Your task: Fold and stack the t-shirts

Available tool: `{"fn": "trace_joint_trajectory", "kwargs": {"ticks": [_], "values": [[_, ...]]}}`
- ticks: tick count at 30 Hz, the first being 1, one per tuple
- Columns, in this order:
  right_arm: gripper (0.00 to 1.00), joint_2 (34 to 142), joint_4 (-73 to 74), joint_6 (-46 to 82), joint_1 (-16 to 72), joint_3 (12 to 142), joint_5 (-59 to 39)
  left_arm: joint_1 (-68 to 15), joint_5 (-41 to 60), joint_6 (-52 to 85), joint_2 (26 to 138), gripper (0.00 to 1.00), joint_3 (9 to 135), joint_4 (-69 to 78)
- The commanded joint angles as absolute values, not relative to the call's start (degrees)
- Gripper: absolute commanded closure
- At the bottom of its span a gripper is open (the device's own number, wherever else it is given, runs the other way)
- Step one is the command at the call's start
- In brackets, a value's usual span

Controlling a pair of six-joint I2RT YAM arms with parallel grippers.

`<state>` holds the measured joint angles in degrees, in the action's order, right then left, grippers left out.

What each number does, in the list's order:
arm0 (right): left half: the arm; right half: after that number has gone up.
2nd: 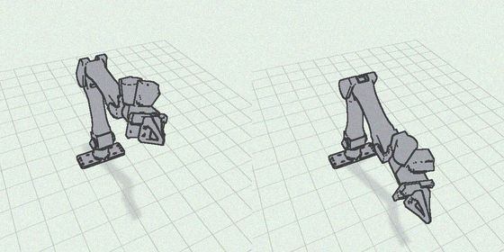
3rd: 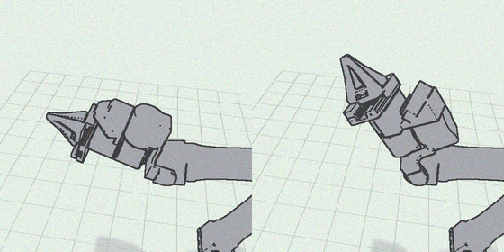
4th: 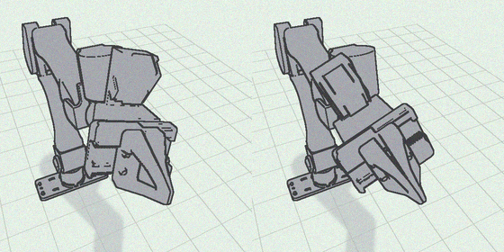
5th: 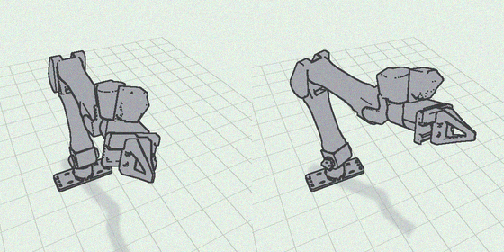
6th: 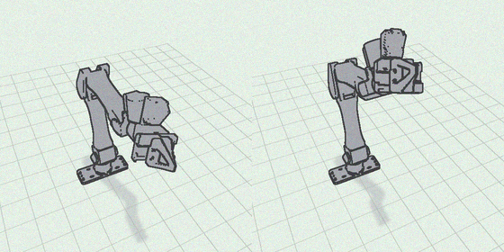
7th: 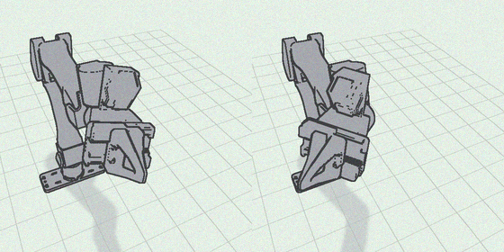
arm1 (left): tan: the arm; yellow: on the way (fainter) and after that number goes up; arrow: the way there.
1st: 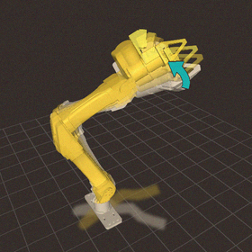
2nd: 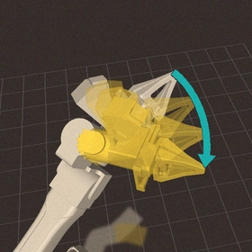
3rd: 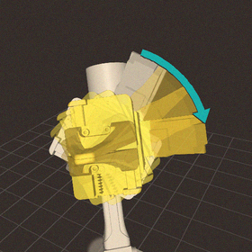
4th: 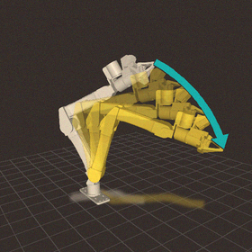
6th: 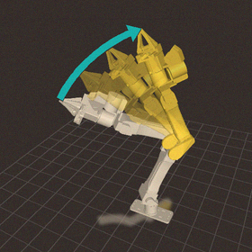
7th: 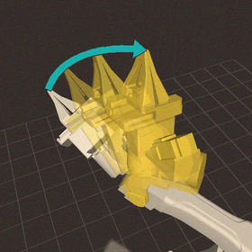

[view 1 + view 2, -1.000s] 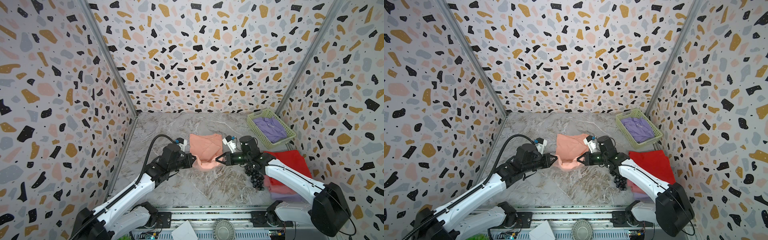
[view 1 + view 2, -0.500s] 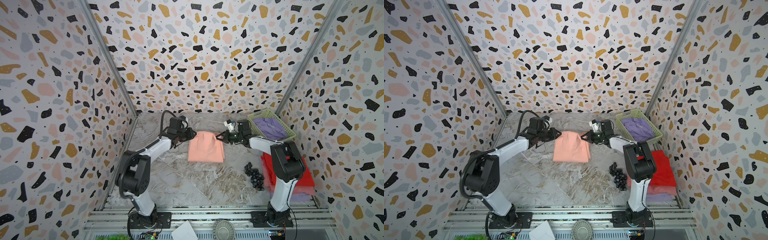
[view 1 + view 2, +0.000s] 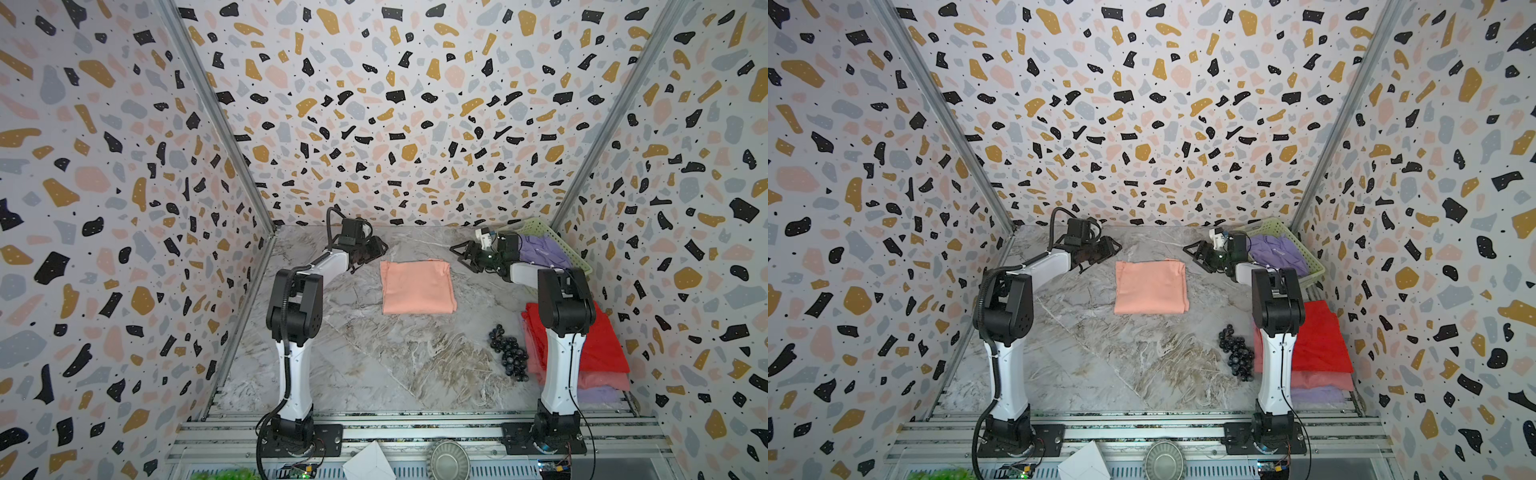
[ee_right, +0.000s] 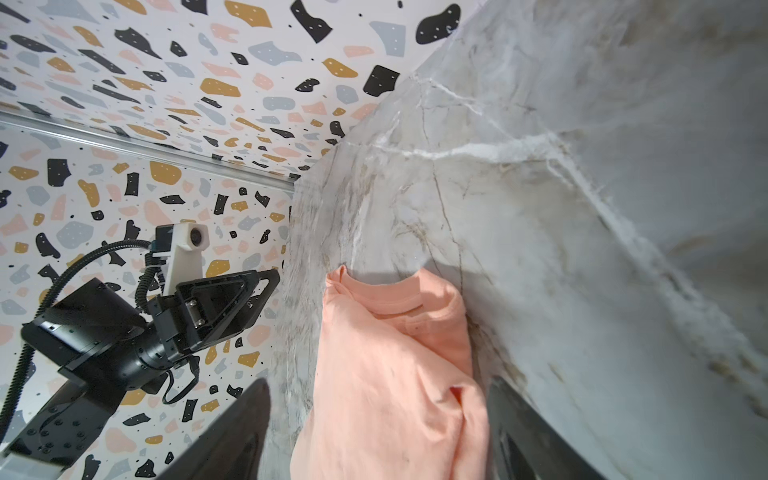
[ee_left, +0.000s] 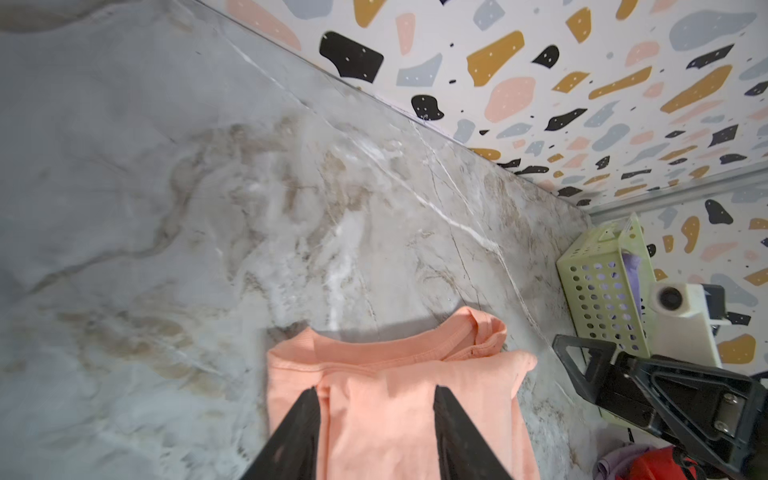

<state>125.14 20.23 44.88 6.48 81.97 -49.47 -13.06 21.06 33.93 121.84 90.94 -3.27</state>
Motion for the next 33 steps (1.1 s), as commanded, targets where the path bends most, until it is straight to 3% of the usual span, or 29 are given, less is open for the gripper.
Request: {"fn": "trace_joint_trajectory", "kwargs": {"ticks": [1,6,13,18,28,33], "values": [[0.19,118.7,16.6,40.3,8.3,79.7,-48.6,-13.5,20.2,33.6,118.4,0.54,87.6,-0.8],[0.21,115.8,9.0,32.3,12.1,77.5,-39.0,-14.1,21.0,31.1,115.6,0.53,80.9,0.6],[0.26,120.8,3.5,28.1,17.6,82.7,-30.0,-15.7,21.5,31.4,113.9,0.53,75.2,3.4],[0.26,122.0,1.1,24.7,21.4,82.7,-24.1,-15.8,20.2,31.3,110.1,0.43,68.2,4.7],[0.24,122.5,1.5,21.6,22.9,80.7,-22.3,-18.7,19.9,31.6,103.8,0.37,56.1,4.3],[0.18,114.2,4.9,21.7,22.9,74.7,-20.2,-20.3,22.2,36.6,102.4,0.36,49.9,10.7]]}}
